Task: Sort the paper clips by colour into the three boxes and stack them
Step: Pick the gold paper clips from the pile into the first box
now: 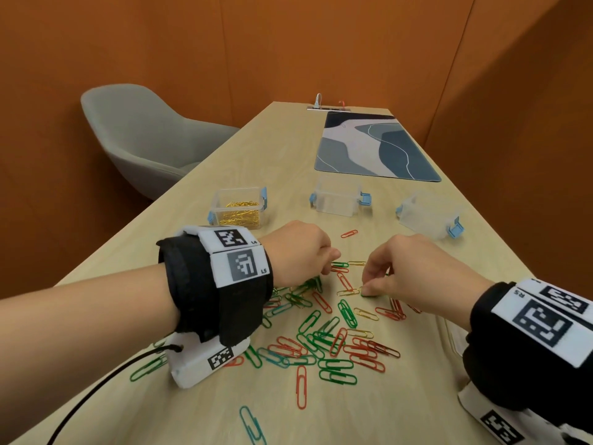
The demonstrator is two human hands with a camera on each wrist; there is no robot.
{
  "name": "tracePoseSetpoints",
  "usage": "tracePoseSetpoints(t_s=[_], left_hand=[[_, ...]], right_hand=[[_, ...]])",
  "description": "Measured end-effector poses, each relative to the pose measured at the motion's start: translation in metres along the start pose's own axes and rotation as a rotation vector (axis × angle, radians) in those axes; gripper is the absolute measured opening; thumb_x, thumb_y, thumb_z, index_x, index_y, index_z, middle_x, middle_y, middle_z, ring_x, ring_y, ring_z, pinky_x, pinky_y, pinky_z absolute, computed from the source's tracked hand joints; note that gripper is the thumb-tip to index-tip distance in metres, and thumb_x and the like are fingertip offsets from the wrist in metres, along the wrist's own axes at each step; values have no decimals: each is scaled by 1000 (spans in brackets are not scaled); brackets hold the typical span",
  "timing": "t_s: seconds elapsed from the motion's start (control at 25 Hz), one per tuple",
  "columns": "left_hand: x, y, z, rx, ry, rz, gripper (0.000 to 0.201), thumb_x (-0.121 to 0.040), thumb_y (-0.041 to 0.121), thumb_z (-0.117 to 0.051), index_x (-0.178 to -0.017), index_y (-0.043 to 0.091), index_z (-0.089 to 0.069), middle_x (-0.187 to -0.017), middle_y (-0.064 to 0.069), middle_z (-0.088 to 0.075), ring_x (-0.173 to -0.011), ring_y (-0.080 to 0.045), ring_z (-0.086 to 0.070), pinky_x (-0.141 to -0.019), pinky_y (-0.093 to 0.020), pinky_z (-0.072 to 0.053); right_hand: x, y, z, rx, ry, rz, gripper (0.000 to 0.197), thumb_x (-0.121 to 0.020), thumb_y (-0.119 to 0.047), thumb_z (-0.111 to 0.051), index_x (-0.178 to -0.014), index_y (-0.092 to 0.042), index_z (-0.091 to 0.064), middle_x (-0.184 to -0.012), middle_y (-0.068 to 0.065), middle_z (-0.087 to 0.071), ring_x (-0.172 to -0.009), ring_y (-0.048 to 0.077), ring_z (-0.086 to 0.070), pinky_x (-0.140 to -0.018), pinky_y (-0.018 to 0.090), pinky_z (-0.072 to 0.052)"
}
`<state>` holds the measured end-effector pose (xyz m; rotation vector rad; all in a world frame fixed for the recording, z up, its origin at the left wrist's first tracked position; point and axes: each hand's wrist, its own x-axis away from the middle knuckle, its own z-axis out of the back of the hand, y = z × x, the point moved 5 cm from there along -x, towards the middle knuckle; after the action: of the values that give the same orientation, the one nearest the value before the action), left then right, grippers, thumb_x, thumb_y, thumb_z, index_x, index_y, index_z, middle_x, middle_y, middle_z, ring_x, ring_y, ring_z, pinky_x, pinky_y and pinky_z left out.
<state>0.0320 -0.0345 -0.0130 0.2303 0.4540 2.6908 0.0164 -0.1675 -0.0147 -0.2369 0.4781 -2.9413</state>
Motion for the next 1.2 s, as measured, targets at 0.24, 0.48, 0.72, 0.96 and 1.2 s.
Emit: tracePoseSetpoints(t_s=[0.24,0.48,0.72,0.96,1.2], left_hand=[[1,3,-2,130,-67,-42,30,-99,15,-37,-113,19,-64,-85,6,-65,-59,8,-51,-54,-2,-34],[1,5,-6,204,-108,-49,33,-98,9,-34,-111,16,-64,-78,10,-53,-58,1,-46,-54,-5,-32],[1,9,-6,26,-59,-76,27,-96,36,-43,-101,16,-58,-89,4,-56,-82,-10,-49,-72,-19,-37],[-13,22,-15,-148,-95,-202,23,-85,33,-63,-104,20,-67,-103,2,-61,-100,-15,-55,-82,-25,-44],[-12,16,-18,-150,-123,-146,23,-89,30,-57,-104,14,-65,-104,-2,-66,-92,-15,-57,-73,-22,-39]], right_hand=[[-1,4,-5,35,-46,-11,7,-84,-23,-64,-86,-18,-69,-83,-4,-66,-79,11,-62,-71,23,-53],[1,6,8,-17,129,-29,11,-88,-23,-56,-87,-20,-67,-84,-5,-66,-82,15,-61,-77,33,-54],[2,6,10,28,151,-31,10,-83,-29,-65,-92,-27,-67,-90,-8,-65,-87,13,-59,-80,32,-52],[-1,4,-1,39,-7,-27,5,-77,-23,-73,-81,-22,-73,-84,-6,-67,-80,12,-62,-76,29,-53],[-4,8,-6,45,-89,18,11,-85,-23,-60,-85,-15,-67,-81,-2,-65,-74,11,-59,-63,21,-49]])
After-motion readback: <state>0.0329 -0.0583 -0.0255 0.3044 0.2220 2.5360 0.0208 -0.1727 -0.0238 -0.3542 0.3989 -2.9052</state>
